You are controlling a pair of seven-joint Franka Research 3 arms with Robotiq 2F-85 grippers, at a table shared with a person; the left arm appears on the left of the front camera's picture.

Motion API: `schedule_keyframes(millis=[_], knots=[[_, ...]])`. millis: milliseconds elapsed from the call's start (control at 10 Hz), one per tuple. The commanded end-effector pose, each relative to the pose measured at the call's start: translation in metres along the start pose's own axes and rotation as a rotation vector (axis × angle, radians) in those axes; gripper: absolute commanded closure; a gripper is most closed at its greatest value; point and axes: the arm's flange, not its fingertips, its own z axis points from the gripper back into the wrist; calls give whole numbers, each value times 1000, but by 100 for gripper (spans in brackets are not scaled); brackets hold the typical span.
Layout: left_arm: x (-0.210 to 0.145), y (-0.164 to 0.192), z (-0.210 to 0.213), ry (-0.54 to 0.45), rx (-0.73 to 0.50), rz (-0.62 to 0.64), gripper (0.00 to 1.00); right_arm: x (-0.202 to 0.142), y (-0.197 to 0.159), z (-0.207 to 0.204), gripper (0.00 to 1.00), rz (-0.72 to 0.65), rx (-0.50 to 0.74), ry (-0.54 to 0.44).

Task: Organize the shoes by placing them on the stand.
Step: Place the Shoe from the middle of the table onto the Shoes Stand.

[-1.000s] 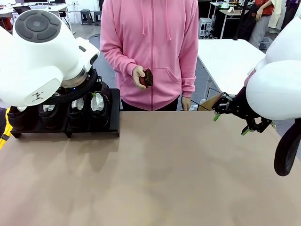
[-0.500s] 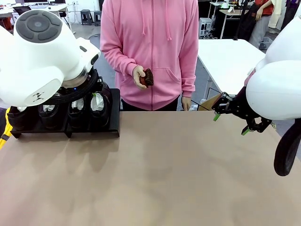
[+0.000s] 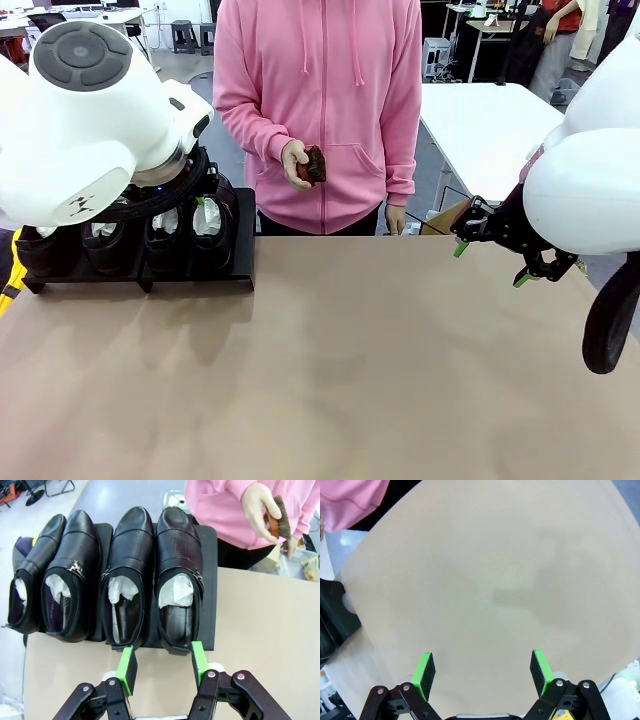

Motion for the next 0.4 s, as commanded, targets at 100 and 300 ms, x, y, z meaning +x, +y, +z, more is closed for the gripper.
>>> schedule_keyframes(millis=[100, 300], knots=[[3, -1, -1, -8, -2, -8, 41, 2, -1, 0, 0, 13, 12, 4], [3, -1, -1, -8, -2, -8, 41, 2, -1, 0, 0, 13, 12, 4]])
